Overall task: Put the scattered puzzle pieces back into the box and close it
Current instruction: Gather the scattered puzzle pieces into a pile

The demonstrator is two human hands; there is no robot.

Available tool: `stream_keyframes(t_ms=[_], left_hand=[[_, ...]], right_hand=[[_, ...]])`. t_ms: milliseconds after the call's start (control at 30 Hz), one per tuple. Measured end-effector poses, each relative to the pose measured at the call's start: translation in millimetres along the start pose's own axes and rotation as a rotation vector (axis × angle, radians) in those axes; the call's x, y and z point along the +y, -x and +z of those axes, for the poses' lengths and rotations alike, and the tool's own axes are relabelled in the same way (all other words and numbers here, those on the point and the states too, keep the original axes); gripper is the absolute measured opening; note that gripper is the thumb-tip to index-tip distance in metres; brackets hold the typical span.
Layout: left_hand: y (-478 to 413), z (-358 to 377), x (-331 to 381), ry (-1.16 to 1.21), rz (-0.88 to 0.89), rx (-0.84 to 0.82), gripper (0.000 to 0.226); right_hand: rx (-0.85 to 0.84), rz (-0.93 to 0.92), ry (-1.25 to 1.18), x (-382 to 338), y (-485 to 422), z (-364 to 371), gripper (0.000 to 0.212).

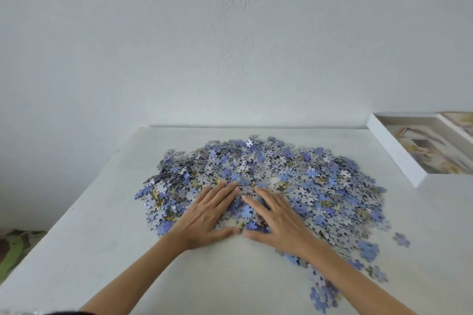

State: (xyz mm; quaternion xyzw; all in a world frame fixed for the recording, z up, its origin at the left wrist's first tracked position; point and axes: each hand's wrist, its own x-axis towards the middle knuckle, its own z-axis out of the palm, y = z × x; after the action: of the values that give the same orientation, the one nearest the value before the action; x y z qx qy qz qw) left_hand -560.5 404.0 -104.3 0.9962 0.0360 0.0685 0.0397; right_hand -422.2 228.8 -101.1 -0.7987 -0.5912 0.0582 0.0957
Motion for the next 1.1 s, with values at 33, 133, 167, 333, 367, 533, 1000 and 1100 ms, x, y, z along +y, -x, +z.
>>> stream_keyframes(t_ms=[33, 133, 167, 333, 367, 533, 1000, 1100], left_hand=[[-0.4, 0.5, -0.6, 0.011, 0.012, 0.000, 0.083], [-3.0, -0.1, -0.2, 0.053, 0.068, -0.002, 0.079], [-4.7, -1.0, 0.2, 0.060, 0.084, -0.008, 0.078], [-19.9, 3.0, -0.6, 0.067, 0.101, -0.011, 0.076], [-23.5, 3.9, -0.1, 0.077, 0.104, -0.009, 0.075], [-38.6, 7.4, 5.1, 0.094, 0.140, 0.009, 0.073], [-39.4, 10.1, 3.2, 0.106, 0.134, 0.005, 0.071], [-39.1, 9.2, 3.6, 0.109, 0.138, 0.003, 0.071]], right_hand=[[0.000, 0.005, -0.020, 2.1, 2.3, -1.8, 0.083], [0.027, 0.052, -0.095, 11.4, 17.4, -9.5, 0.071], [0.034, 0.073, -0.103, 14.7, 25.1, -12.2, 0.068], [0.010, 0.132, -0.049, 23.1, 73.6, -21.8, 0.072], [0.050, 0.141, 0.045, 24.4, 81.5, -17.1, 0.072], [-0.034, 0.276, 0.143, 21.2, 91.1, 11.1, 0.087], [0.111, 0.348, 0.122, 17.3, 60.7, 11.6, 0.077], [0.122, 0.350, 0.108, 22.7, 50.9, 7.9, 0.067]])
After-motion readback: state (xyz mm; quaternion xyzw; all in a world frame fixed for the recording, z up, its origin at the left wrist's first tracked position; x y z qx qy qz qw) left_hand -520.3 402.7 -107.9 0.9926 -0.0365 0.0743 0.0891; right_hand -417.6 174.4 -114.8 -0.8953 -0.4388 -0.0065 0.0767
